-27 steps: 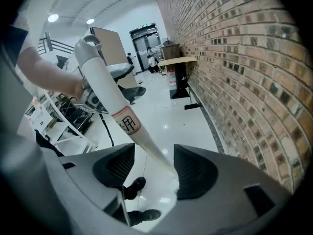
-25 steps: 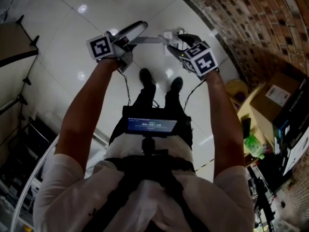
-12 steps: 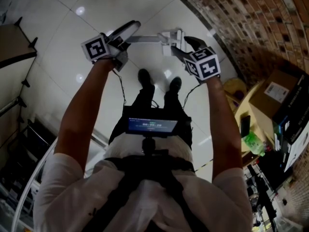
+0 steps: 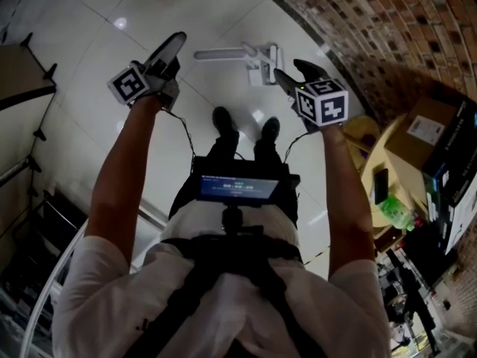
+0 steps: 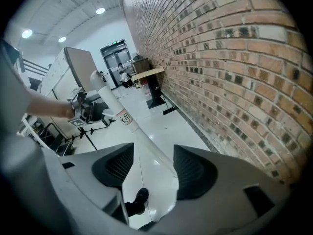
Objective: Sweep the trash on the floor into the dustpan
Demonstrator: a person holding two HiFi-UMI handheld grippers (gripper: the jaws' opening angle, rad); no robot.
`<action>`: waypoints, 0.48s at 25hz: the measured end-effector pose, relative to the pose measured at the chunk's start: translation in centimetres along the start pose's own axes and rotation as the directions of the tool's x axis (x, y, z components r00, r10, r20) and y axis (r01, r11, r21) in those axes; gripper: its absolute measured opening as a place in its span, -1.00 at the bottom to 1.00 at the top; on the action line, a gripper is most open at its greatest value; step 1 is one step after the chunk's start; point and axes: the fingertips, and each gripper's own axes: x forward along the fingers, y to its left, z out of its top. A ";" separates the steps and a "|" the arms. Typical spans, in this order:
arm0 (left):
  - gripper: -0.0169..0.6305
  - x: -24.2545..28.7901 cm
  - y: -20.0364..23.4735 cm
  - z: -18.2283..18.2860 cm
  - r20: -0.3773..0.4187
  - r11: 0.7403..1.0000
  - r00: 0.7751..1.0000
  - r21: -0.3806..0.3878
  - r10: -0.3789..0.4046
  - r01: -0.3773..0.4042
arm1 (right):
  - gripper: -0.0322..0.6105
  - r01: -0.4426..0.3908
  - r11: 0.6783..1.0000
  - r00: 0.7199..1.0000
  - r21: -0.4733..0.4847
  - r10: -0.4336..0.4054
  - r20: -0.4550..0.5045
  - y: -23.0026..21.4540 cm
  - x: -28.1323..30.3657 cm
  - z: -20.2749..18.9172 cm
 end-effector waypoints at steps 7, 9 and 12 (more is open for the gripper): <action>-0.94 -4.2 -0.7 -0.7 0.051 0.989 0.996 0.124 0.073 -0.079 | -0.74 0.109 0.994 0.992 -0.034 -0.106 0.067 -0.6 -3.5 0.3; -0.94 -4.9 -1.5 -1.6 0.057 0.988 0.996 0.134 0.074 -0.081 | -0.89 0.124 0.991 0.990 -0.045 -0.121 0.072 -0.7 -4.4 -0.1; -0.94 -5.7 -3.1 -3.5 0.059 0.983 0.995 0.161 0.079 -0.087 | -0.90 0.121 0.992 0.990 -0.043 -0.117 0.072 -0.6 -5.4 -1.0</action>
